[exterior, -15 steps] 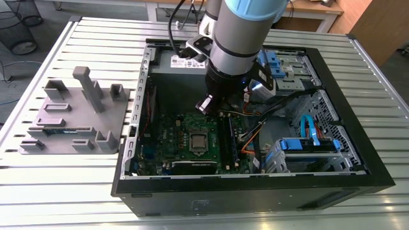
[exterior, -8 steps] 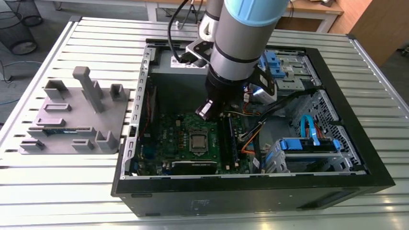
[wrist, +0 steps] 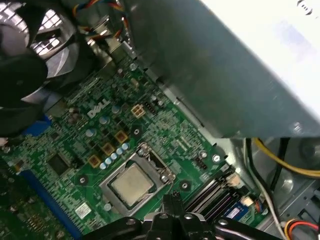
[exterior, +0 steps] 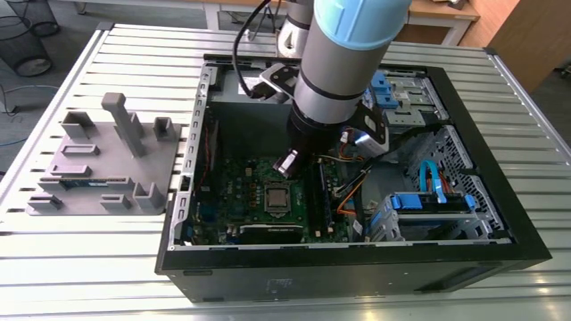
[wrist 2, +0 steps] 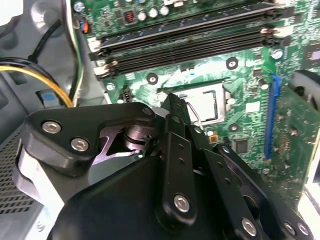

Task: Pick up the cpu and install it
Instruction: 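Install the first cpu locking lever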

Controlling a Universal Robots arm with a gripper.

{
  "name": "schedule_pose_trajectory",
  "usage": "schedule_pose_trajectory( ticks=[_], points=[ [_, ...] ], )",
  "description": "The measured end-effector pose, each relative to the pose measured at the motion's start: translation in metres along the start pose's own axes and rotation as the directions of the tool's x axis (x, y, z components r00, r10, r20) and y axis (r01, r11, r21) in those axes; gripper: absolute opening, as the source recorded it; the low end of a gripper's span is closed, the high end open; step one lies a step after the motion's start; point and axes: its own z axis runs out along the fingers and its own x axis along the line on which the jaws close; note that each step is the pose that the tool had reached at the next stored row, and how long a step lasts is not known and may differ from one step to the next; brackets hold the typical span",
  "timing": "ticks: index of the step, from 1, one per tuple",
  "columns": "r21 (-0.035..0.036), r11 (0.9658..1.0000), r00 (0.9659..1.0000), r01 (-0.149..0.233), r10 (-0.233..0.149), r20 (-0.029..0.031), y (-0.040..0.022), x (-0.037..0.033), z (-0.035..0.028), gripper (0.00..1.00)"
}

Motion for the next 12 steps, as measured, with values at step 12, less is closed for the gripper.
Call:
schedule_pose_trajectory(
  ticks=[12],
  points=[
    [0.0013,1.0,1.0,0.0,0.0,-0.0013,-0.0098,0.0102,0.0053,0.11]
  ],
)
